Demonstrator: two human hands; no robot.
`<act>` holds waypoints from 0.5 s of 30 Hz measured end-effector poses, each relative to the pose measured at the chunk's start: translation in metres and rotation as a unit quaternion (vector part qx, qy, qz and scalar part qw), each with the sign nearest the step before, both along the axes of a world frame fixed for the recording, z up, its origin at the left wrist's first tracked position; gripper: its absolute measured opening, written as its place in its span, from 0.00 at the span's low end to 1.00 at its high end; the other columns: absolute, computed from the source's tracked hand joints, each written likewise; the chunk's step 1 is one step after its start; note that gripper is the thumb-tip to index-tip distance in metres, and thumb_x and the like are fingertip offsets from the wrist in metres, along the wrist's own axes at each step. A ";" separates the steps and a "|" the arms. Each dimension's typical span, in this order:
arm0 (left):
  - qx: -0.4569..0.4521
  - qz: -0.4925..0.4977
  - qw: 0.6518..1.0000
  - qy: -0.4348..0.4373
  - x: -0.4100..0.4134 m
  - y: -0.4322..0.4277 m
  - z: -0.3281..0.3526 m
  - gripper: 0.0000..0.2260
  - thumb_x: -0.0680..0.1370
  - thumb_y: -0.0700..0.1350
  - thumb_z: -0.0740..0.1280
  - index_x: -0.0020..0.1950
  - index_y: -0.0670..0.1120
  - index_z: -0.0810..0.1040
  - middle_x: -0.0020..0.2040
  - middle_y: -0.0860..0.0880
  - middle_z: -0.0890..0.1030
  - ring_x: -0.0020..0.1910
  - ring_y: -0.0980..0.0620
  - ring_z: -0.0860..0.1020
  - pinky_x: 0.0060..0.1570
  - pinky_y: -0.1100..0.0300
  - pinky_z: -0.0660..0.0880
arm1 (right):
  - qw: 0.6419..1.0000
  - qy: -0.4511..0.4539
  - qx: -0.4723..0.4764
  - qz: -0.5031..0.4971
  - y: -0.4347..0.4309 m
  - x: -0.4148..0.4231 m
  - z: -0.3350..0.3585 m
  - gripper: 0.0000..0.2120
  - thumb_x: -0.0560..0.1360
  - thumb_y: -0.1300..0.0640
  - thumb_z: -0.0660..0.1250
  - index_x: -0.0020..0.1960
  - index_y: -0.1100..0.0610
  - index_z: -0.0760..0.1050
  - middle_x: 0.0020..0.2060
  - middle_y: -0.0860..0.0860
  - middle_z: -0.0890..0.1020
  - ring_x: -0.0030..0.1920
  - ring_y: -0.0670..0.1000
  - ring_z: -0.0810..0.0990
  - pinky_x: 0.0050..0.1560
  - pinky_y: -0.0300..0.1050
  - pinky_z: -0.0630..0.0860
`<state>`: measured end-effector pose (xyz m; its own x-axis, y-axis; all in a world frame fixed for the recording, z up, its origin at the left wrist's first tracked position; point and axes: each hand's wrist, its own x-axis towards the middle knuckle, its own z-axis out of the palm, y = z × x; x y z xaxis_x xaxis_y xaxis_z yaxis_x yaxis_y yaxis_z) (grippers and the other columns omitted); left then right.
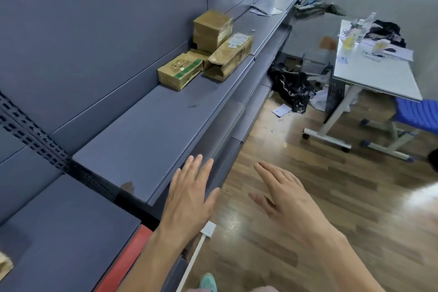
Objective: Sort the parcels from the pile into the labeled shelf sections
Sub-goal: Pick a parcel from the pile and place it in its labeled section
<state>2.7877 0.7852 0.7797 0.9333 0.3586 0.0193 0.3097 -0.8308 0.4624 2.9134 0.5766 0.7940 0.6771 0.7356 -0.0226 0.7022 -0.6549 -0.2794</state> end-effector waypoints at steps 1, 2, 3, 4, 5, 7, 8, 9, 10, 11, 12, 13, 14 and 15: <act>-0.003 0.002 1.000 -0.002 0.005 0.006 0.000 0.30 0.86 0.57 0.54 0.85 0.55 0.46 0.85 0.54 0.43 0.82 0.58 0.36 0.80 0.56 0.37 | 1.000 0.003 0.002 0.001 0.007 0.008 -0.001 0.33 0.82 0.35 0.53 0.82 0.47 0.53 0.80 0.42 0.57 0.79 0.43 0.53 0.79 0.41 0.48; -0.011 0.009 1.000 -0.007 0.009 0.013 0.000 0.30 0.86 0.57 0.55 0.85 0.55 0.47 0.84 0.55 0.43 0.82 0.58 0.37 0.80 0.57 0.37 | 1.000 0.006 0.005 0.003 0.014 0.015 -0.001 0.33 0.82 0.35 0.53 0.82 0.46 0.52 0.80 0.42 0.57 0.79 0.43 0.53 0.79 0.40 0.47; -0.023 0.019 1.000 -0.009 0.013 0.019 0.000 0.29 0.86 0.57 0.55 0.85 0.55 0.47 0.84 0.55 0.44 0.82 0.59 0.37 0.80 0.57 0.38 | 1.000 0.008 0.007 0.006 0.021 0.022 -0.002 0.33 0.82 0.35 0.53 0.82 0.46 0.52 0.80 0.42 0.56 0.79 0.43 0.52 0.78 0.39 0.45; -0.035 0.030 0.999 -0.010 0.017 0.027 -0.001 0.29 0.86 0.57 0.56 0.85 0.55 0.48 0.84 0.55 0.45 0.82 0.59 0.37 0.80 0.57 0.38 | 1.000 0.009 0.007 0.011 0.028 0.030 -0.003 0.33 0.82 0.35 0.53 0.82 0.46 0.52 0.80 0.42 0.56 0.79 0.43 0.52 0.77 0.38 0.44; -0.041 0.042 0.998 -0.007 0.021 0.034 -0.003 0.29 0.86 0.56 0.56 0.85 0.55 0.49 0.84 0.56 0.45 0.82 0.59 0.38 0.80 0.57 0.39 | 1.000 0.011 0.004 0.018 0.035 0.039 -0.004 0.33 0.82 0.35 0.52 0.82 0.46 0.52 0.80 0.42 0.56 0.79 0.43 0.52 0.77 0.38 0.44; -0.047 0.064 0.997 0.004 0.032 0.046 -0.008 0.29 0.86 0.56 0.56 0.85 0.55 0.49 0.84 0.56 0.45 0.82 0.58 0.38 0.79 0.58 0.39 | 0.999 0.016 -0.004 0.032 0.047 0.058 -0.005 0.34 0.81 0.34 0.51 0.82 0.46 0.52 0.81 0.43 0.56 0.80 0.44 0.53 0.79 0.41 0.47; -0.050 0.073 0.996 0.008 0.039 0.050 -0.010 0.29 0.86 0.56 0.56 0.85 0.55 0.49 0.84 0.56 0.46 0.82 0.58 0.38 0.79 0.58 0.39 | 0.999 0.019 -0.007 0.037 0.051 0.068 -0.005 0.34 0.81 0.33 0.51 0.82 0.47 0.53 0.81 0.43 0.57 0.80 0.45 0.54 0.80 0.43 0.49; -0.054 0.080 0.995 0.010 0.047 0.054 -0.011 0.29 0.86 0.56 0.56 0.85 0.55 0.49 0.84 0.56 0.46 0.82 0.58 0.39 0.80 0.58 0.39 | 0.999 0.022 -0.007 0.040 0.056 0.079 -0.006 0.34 0.80 0.33 0.50 0.82 0.47 0.53 0.81 0.44 0.57 0.80 0.45 0.55 0.80 0.44 0.50; -0.059 0.086 0.995 0.010 0.057 0.056 -0.012 0.29 0.86 0.56 0.56 0.85 0.55 0.49 0.84 0.56 0.46 0.82 0.58 0.39 0.79 0.58 0.39 | 0.999 0.023 -0.007 0.043 0.059 0.090 -0.007 0.34 0.80 0.33 0.50 0.82 0.47 0.53 0.80 0.44 0.57 0.79 0.45 0.55 0.79 0.44 0.50; -0.062 0.091 0.994 0.010 0.067 0.058 -0.013 0.29 0.86 0.56 0.56 0.85 0.55 0.49 0.84 0.56 0.46 0.82 0.59 0.39 0.79 0.58 0.39 | 0.999 0.023 -0.010 0.047 0.062 0.102 -0.009 0.34 0.80 0.33 0.50 0.82 0.47 0.53 0.80 0.43 0.57 0.79 0.45 0.55 0.79 0.43 0.50; -0.062 0.096 0.993 0.011 0.079 0.058 -0.014 0.29 0.86 0.56 0.56 0.85 0.55 0.49 0.84 0.56 0.46 0.82 0.59 0.39 0.79 0.58 0.39 | 0.998 0.022 -0.014 0.051 0.065 0.116 -0.011 0.34 0.81 0.33 0.51 0.82 0.46 0.53 0.80 0.43 0.57 0.79 0.44 0.54 0.78 0.42 0.49; -0.058 0.100 0.993 0.011 0.092 0.059 -0.015 0.29 0.86 0.56 0.56 0.85 0.55 0.49 0.84 0.56 0.46 0.82 0.58 0.39 0.79 0.58 0.39 | 0.998 0.021 -0.016 0.056 0.068 0.131 -0.013 0.34 0.81 0.34 0.52 0.82 0.46 0.52 0.80 0.43 0.57 0.79 0.44 0.54 0.78 0.41 0.48; -0.052 0.105 0.993 0.012 0.107 0.060 -0.017 0.29 0.86 0.56 0.56 0.84 0.55 0.49 0.85 0.55 0.46 0.82 0.58 0.39 0.79 0.58 0.40 | 0.998 0.022 -0.017 0.062 0.071 0.147 -0.015 0.34 0.81 0.34 0.53 0.82 0.46 0.52 0.80 0.43 0.57 0.79 0.45 0.55 0.78 0.41 0.48; -0.046 0.110 0.993 0.014 0.123 0.060 -0.018 0.29 0.86 0.56 0.56 0.84 0.55 0.49 0.85 0.54 0.46 0.82 0.57 0.39 0.80 0.57 0.40 | 0.997 0.023 -0.019 0.068 0.074 0.165 -0.017 0.34 0.81 0.34 0.53 0.82 0.46 0.52 0.80 0.43 0.57 0.79 0.45 0.55 0.78 0.41 0.48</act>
